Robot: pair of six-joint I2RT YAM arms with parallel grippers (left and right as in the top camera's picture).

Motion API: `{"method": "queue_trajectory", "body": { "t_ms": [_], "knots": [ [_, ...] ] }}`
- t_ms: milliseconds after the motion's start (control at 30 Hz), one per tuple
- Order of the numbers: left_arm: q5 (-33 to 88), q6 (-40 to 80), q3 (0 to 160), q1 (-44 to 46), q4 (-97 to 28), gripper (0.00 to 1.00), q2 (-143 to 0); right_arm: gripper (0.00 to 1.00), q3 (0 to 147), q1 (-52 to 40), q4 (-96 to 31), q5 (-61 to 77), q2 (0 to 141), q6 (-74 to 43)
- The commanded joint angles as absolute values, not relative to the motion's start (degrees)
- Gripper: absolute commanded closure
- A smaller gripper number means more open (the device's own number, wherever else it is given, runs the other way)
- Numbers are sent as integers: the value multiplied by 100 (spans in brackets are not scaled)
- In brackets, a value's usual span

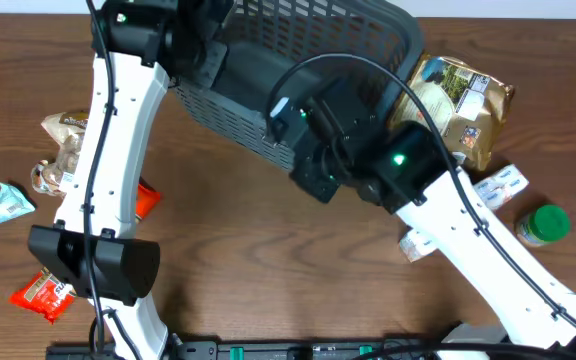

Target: Pack container

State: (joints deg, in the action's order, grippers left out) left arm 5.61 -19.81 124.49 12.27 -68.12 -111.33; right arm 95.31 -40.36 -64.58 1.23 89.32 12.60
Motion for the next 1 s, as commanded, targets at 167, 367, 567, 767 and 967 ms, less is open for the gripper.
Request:
{"method": "queue_trajectory", "body": {
  "t_ms": [167,367,567,767,967],
  "knots": [
    [554,-2071,12521,1219,-7190,94,-11135,99,9588,-3555,-6455,27,8967,1337],
    [554,-1940,12521,1219,-7491,94,-11135,99,9590,-3295,-6453,45,8967,1339],
    [556,-1857,12521,1221,-7655,94,-11135,99,9590,-3144,-6451,45,8967,1337],
    [556,-1765,12521,1232,-7791,94,-11135,99,9590,-3081,-6447,45,8967,1337],
    [558,-1525,12521,1236,-7964,94,-11135,99,9590,-3030,-6447,45,8967,1337]
  ]
}}
